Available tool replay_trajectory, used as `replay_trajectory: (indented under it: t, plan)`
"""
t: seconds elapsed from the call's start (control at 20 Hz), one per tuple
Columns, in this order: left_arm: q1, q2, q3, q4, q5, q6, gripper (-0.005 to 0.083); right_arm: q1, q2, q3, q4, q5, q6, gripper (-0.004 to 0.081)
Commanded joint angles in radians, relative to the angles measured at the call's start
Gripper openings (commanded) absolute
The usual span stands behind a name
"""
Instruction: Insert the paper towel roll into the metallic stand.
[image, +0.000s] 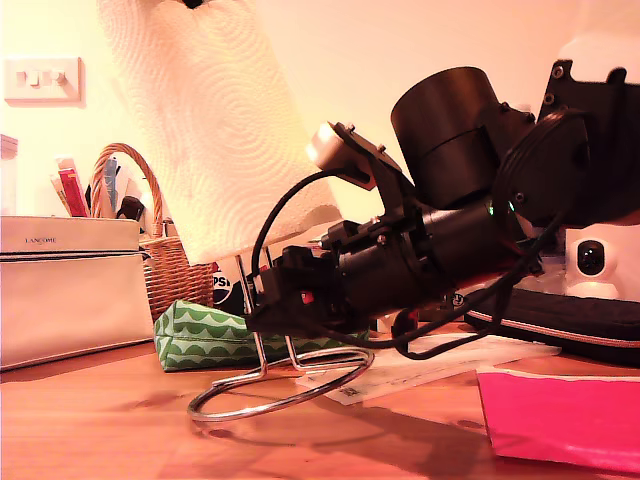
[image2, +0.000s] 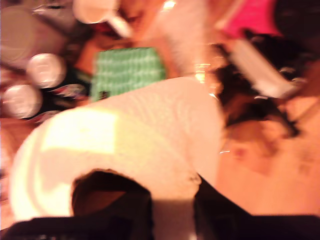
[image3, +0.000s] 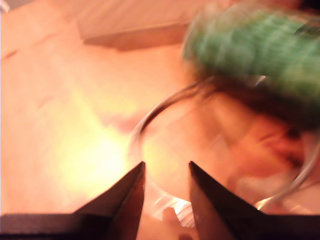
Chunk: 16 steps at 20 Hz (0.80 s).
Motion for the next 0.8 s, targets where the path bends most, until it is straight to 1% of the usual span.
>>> replay_trajectory:
  t: [0.0,0.15,0.25,0.4,0.5,0.55,0.65,0.7,0.75]
  plan:
    - [0.0,-0.001,-0.008,0.024,-0.002,0.006,-0.0021,0.005,0.017,-0.016,0.009,-0.006,0.016,0.025]
    - [-0.002,-0.001,-0.008,0.024,0.011,0.006,-0.0021,0.005,0.009,-0.016,0.005,-0.007,0.022,0.025]
    - [-0.008,-0.001,-0.008,0.024,0.026,0.008,-0.0021,0.005,-0.018,-0.016,-0.03,-0.019,0.022,0.025]
    - [-0.015,-0.001,-0.008,0.023,0.03,0.008,-0.0021,0.005,-0.101,-0.016,-0.113,-0.023,0.018,0.025]
    - [-0.015,-0.001,-0.008,0.022,0.048,0.008,-0.0021,0.005,-0.177,-0.016,-0.194,-0.022,0.018,0.0238]
    - [-0.015,-0.001,-0.008,0.02,0.055,0.008,-0.0021,0.002,-0.224,-0.016,-0.254,-0.019,0.018,0.0197]
    - [-0.015,0.0,-0.008,0.011,0.069,0.007,-0.0021,-0.006,-0.311,-0.016,-0.367,-0.017,0.016,0.0026]
    - [-0.015,0.004,-0.008,0.005,0.077,0.007,-0.0021,-0.011,-0.354,-0.016,-0.415,-0.017,0.014,-0.0009]
    - [-0.015,0.006,-0.008,-0.006,0.091,0.007,-0.0021,-0.013,-0.399,-0.016,-0.477,0.003,0.014,-0.0011]
